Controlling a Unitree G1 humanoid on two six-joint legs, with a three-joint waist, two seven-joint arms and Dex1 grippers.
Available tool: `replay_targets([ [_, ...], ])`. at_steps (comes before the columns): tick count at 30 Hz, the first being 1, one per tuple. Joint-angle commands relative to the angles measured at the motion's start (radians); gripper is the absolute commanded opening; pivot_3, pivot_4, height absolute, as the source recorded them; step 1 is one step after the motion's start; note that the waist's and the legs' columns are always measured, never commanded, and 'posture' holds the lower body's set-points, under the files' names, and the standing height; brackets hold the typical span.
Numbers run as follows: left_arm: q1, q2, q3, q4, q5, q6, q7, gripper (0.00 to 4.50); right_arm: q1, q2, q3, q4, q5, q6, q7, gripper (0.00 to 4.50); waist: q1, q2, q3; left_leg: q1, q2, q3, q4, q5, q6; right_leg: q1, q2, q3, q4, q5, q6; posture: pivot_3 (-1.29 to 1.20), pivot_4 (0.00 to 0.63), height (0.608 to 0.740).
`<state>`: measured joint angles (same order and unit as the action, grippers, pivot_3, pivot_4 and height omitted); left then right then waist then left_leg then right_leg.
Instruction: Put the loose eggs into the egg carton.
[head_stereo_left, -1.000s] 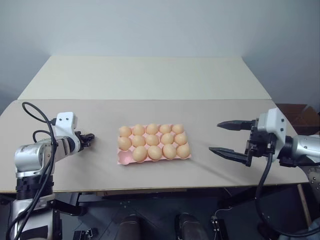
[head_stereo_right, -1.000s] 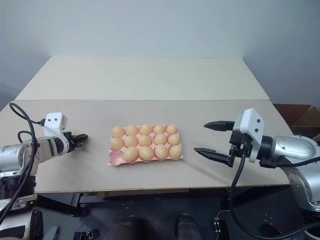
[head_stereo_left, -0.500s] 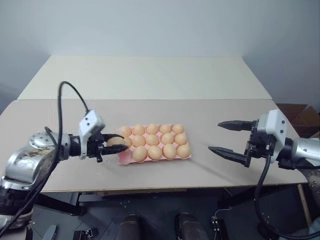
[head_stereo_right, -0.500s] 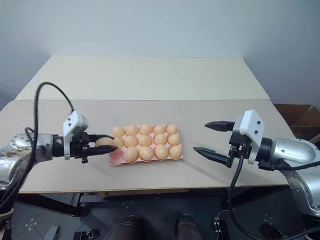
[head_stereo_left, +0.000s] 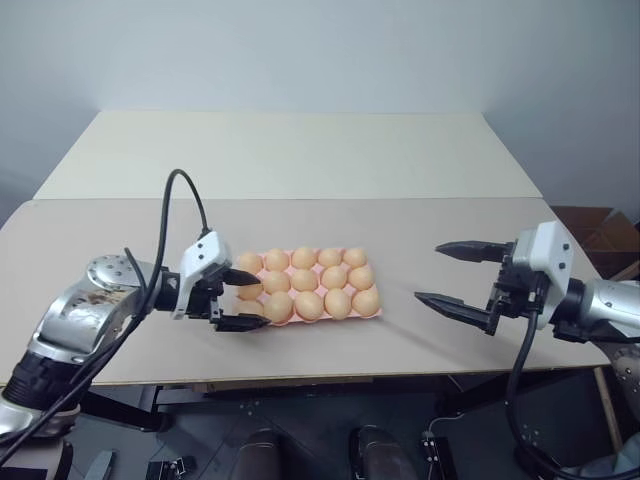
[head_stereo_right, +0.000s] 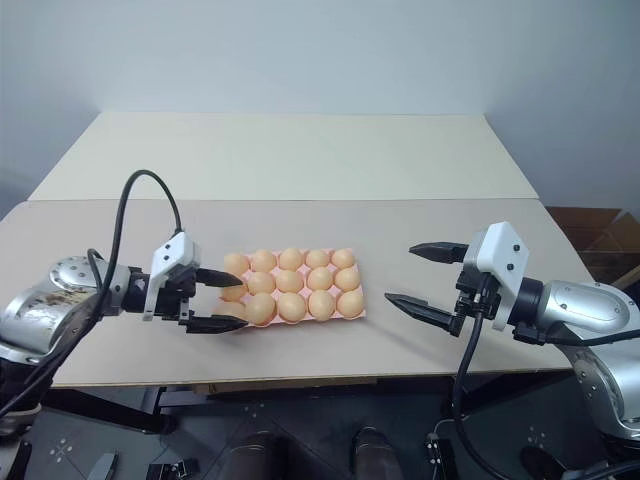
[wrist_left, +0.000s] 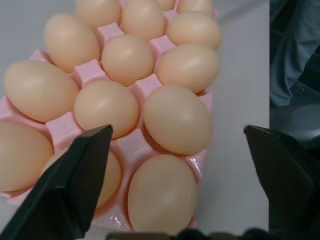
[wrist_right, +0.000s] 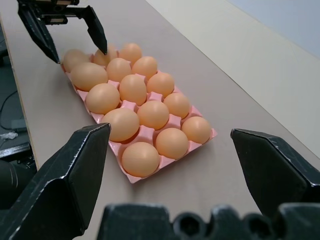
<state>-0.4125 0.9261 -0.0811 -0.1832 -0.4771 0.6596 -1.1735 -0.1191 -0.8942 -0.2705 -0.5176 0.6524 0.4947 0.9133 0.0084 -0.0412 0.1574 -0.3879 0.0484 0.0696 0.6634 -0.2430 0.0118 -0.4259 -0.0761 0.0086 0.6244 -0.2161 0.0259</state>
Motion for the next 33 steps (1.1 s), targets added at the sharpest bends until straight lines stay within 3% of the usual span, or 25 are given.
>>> replay_targets([
  [1, 0.028, 0.059, 0.152, -0.011, -0.037, -0.008, -0.004, 4.49, -0.02, -0.009, -0.038, -0.006, 0.021, -0.001, 0.006, 4.5, -0.005, 0.0, 0.0, 0.0, 0.0, 0.0, 0.0, 0.0, 0.0, 0.0, 0.0, 0.0, 0.0, 0.0, 0.0, 0.0, 0.15, 0.74],
  [3, 0.059, 0.086, 0.235, 0.013, -0.038, -0.026, 0.007, 4.49, -0.026, -0.011, -0.034, 0.003, 0.017, -0.005, 0.015, 4.5, -0.007, 0.0, 0.0, 0.0, 0.001, 0.0, 0.0, 0.0, 0.0, -0.001, 0.0, 0.0, 0.0, 0.0, 0.0, 0.0, 0.15, 0.74],
  [7, 0.201, 0.072, 0.528, 0.04, -0.059, -0.141, 0.017, 4.49, -0.057, -0.014, -0.013, 0.051, 0.001, -0.03, 0.054, 4.5, -0.015, 0.0, 0.0, 0.001, 0.001, 0.0, 0.0, 0.0, 0.0, 0.0, 0.0, 0.0, 0.0, 0.0, 0.0, 0.0, 0.15, 0.74],
  [12, 0.47, 0.087, 0.817, 0.084, -0.029, -0.267, -0.115, 4.49, -0.109, -0.016, 0.017, 0.134, -0.028, -0.064, 0.112, 4.5, -0.022, 0.001, 0.0, 0.001, 0.002, 0.001, 0.0, 0.0, 0.0, -0.001, -0.001, 0.0, 0.0, -0.001, -0.002, 0.0, 0.15, 0.74],
  [14, 0.543, 0.071, 0.884, 0.074, -0.03, -0.281, -0.115, 4.49, -0.12, -0.019, 0.024, 0.161, -0.042, -0.078, 0.133, 4.5, -0.021, 0.001, 0.0, 0.001, 0.002, 0.002, 0.0, 0.0, 0.0, -0.002, -0.001, 0.0, 0.001, -0.005, -0.009, 0.0, 0.15, 0.74],
  [20, 0.635, 0.018, 0.933, -0.038, -0.097, -0.245, -0.078, 4.49, -0.116, -0.009, 0.027, 0.18, -0.061, -0.081, 0.143, 4.5, 0.006, 0.001, 0.0, 0.001, 0.002, 0.002, 0.0, 0.0, 0.0, -0.001, -0.002, -0.001, 0.001, -0.006, -0.009, 0.0, 0.15, 0.74],
  [33, 0.644, 0.008, 0.953, -0.145, -0.176, -0.163, 0.026, 4.49, -0.172, 0.016, 0.076, 0.147, -0.085, -0.05, 0.072, 4.5, -0.004, 0.001, 0.0, 0.001, 0.002, 0.003, 0.0, 0.0, 0.0, -0.001, -0.001, 0.0, 0.001, -0.004, -0.01, 0.0, 0.15, 0.74],
])
